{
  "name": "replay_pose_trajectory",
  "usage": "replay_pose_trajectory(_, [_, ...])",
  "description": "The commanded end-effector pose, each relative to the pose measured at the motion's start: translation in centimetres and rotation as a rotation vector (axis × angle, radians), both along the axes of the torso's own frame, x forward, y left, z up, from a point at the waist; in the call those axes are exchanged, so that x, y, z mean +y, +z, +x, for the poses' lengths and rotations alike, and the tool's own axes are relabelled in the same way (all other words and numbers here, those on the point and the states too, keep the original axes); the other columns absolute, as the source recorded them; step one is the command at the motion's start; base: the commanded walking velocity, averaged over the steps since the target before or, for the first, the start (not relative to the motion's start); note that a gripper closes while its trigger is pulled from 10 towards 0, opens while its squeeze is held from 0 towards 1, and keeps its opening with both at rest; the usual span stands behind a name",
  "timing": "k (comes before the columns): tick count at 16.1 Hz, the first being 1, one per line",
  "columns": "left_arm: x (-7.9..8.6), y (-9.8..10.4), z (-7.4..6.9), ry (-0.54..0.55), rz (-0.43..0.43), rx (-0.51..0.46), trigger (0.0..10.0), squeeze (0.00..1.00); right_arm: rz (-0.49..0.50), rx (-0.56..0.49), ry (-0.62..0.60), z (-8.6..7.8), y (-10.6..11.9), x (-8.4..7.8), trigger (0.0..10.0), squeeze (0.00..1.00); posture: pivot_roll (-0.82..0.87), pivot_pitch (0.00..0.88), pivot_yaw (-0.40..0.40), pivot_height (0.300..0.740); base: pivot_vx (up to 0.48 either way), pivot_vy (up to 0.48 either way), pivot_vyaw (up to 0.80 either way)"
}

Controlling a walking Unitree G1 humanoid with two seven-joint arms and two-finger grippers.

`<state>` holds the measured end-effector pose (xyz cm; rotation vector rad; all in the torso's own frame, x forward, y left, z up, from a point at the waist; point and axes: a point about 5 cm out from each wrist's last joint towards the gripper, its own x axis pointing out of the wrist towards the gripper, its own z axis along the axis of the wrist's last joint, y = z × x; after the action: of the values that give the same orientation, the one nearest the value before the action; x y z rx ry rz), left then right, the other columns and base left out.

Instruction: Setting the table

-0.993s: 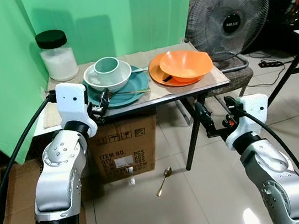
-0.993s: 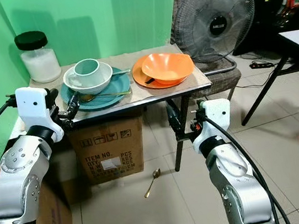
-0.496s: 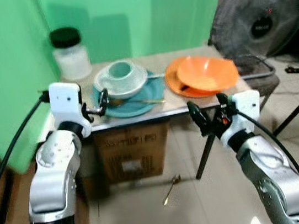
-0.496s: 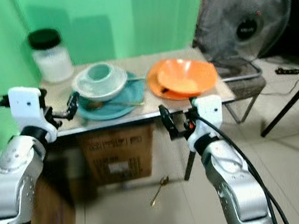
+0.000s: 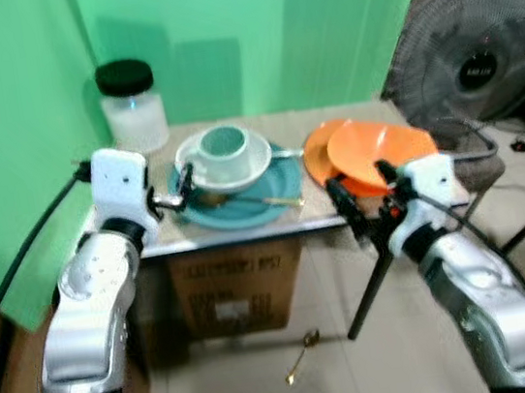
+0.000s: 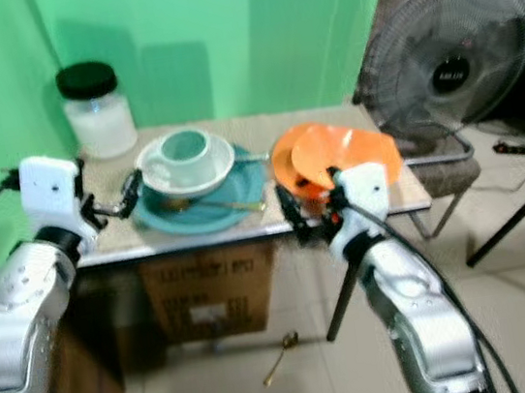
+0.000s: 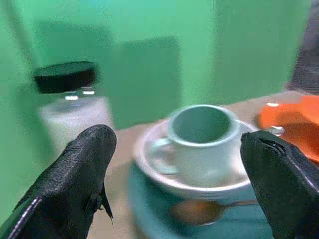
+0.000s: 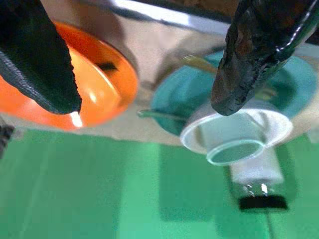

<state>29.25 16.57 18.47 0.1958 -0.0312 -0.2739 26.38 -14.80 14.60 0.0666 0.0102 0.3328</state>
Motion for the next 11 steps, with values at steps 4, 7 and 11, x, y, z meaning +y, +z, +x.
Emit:
replay_pose_trajectory(4, [0.0,0.5,3.2,-0.264,0.139,0.017,10.0,1.0,-0.047,-0.015,0.091,-0.2,0.3,-1.1,10.0,0.0,0.04,0.0,-0.074,0.74,0.0,0.0,0.0])
replay_pose_trajectory(7, [0.3,1.3,7.3,-0.384,0.26,0.029,10.0,0.0,-0.078,-0.013,0.164,-0.9,1.1,-2.1,10.0,0.0,-0.02,0.0,-0.08,0.74,0.0,0.0,0.0])
replay_pose_trajectory(11, [-0.5,2.7,9.9,-0.5,0.315,0.083,10.0,0.0,-0.151,-0.019,0.188,-2.1,2.5,-3.4,10.0,0.0,-0.14,0.0,-0.06,0.74,0.0,0.0,0.0])
